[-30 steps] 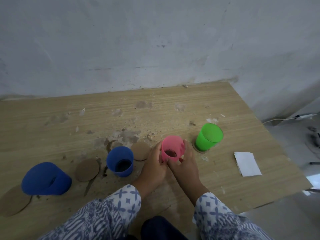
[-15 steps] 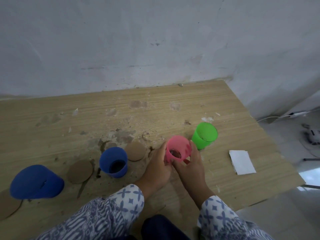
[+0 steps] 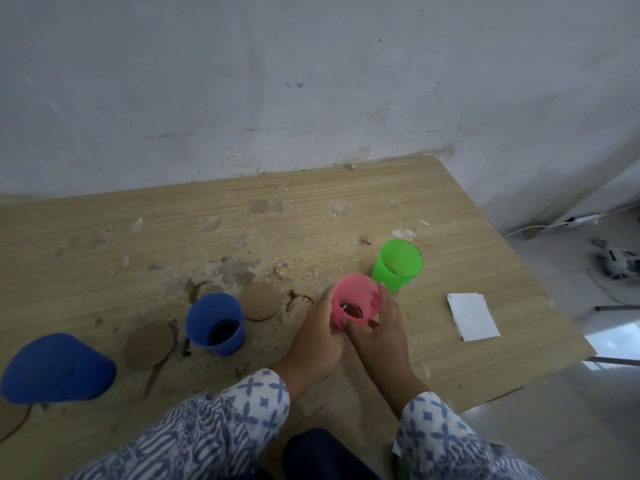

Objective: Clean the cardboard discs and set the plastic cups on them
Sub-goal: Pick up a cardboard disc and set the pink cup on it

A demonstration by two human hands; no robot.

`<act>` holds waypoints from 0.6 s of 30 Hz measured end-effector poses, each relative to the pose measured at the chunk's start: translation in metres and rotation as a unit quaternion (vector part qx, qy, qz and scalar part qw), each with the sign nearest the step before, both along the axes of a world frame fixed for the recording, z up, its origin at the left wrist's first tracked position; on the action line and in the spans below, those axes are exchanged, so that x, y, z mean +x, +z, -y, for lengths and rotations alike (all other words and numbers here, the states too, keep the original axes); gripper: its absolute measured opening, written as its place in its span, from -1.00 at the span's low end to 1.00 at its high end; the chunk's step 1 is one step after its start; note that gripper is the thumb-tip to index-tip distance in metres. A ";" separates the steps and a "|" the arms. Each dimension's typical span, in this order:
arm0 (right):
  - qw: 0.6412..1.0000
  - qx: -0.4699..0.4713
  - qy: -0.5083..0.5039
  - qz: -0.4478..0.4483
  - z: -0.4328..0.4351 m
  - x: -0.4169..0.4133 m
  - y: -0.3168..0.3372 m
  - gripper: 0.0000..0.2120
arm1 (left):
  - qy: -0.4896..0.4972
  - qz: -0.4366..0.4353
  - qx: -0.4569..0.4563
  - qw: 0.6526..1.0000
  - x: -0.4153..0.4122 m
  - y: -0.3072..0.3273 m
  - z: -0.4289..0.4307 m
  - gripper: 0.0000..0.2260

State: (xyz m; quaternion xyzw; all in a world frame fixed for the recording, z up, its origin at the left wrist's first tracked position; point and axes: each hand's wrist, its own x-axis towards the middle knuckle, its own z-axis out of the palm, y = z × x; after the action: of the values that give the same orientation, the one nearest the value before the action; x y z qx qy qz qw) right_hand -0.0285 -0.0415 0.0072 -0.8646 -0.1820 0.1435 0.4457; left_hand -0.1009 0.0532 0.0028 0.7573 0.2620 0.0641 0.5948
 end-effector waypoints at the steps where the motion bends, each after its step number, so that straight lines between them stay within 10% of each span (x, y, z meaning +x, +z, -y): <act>1: 1.000 0.001 0.003 0.001 0.000 0.000 0.000 -0.15 | -0.001 -0.001 -0.002 1.000 -0.001 -0.001 0.000 -0.38; 18: 0.997 -0.036 -0.009 -0.067 0.020 -0.046 -0.034 -0.42 | -0.008 -0.062 0.056 0.996 -0.047 -0.002 -0.005 -0.35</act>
State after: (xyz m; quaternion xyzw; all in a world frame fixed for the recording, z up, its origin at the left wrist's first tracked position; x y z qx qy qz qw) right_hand -0.0744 -0.0615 -0.0269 -0.8701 -0.1388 0.2033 0.4271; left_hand -0.1476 0.0582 0.0007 0.7939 0.2884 0.0269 0.5346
